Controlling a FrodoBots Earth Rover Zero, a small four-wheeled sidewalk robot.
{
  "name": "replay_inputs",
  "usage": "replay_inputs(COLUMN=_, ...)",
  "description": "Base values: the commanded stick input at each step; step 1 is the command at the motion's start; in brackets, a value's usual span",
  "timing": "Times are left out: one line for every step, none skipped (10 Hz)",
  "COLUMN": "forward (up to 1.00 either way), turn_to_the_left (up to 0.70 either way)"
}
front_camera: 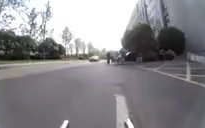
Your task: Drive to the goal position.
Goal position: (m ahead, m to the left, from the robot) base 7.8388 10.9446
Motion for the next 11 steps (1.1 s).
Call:
replay_inputs(forward=0.70, turn_to_the_left=-0.14)
replay_inputs(forward=0.70, turn_to_the_left=-0.14)
replay_inputs(forward=0.70, turn_to_the_left=-0.14)
replay_inputs(forward=0.70, turn_to_the_left=-0.14)
replay_inputs(forward=0.70, turn_to_the_left=-0.14)
replay_inputs(forward=0.70, turn_to_the_left=-0.14)
replay_inputs(forward=0.70, turn_to_the_left=-0.14)
replay_inputs(forward=0.70, turn_to_the_left=-0.14)
replay_inputs(forward=0.70, turn_to_the_left=-0.14)
replay_inputs(forward=0.70, turn_to_the_left=-0.14)
replay_inputs(forward=0.70, turn_to_the_left=-0.14)
